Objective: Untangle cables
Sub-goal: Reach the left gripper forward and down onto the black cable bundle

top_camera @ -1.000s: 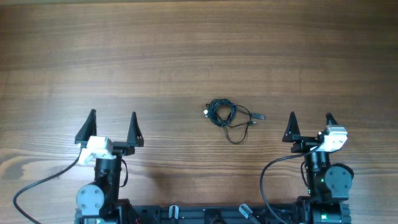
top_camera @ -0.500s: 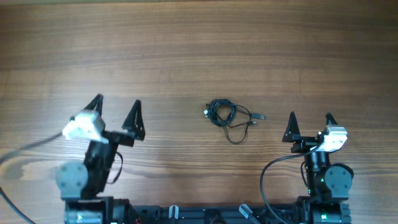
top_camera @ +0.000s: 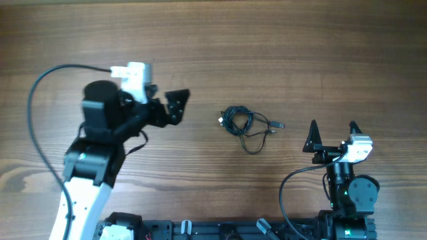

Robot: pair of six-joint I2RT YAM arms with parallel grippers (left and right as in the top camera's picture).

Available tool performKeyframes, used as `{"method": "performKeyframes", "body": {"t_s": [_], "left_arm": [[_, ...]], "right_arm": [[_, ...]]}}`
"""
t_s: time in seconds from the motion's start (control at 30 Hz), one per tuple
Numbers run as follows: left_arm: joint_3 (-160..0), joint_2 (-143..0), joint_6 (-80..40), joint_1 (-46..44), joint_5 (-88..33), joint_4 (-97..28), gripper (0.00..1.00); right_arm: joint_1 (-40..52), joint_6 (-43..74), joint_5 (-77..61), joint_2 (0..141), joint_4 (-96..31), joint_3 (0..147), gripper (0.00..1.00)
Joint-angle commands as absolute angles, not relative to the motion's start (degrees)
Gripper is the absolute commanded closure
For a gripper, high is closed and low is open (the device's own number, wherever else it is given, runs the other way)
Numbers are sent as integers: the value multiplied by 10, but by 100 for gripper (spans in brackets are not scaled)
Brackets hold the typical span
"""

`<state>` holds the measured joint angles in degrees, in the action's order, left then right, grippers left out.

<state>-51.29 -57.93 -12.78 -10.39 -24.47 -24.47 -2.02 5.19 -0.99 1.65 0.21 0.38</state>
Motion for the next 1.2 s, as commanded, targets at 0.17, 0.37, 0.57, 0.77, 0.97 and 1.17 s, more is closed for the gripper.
{"method": "performKeyframes", "body": {"t_s": [0.17, 0.37, 0.57, 0.77, 0.97, 1.17], "left_arm": [[-556, -639, -129, -230, -174, -210, 0], [-618, -697, -129, -275, -131, -267, 0], [-667, -761, -129, -298, -130, -330, 0], [-667, -769, -129, -299, -130, -323, 0], [-667, -823, -129, -299, -130, -319, 3], [-667, -908, -129, -299, -130, -287, 6]], "right_arm": [[-18, 62, 0, 17, 4, 3, 0], [-18, 62, 0, 17, 4, 3, 0], [-18, 62, 0, 17, 4, 3, 0], [-18, 62, 0, 17, 4, 3, 0], [-18, 62, 0, 17, 4, 3, 0], [-18, 62, 0, 17, 4, 3, 0]]}}
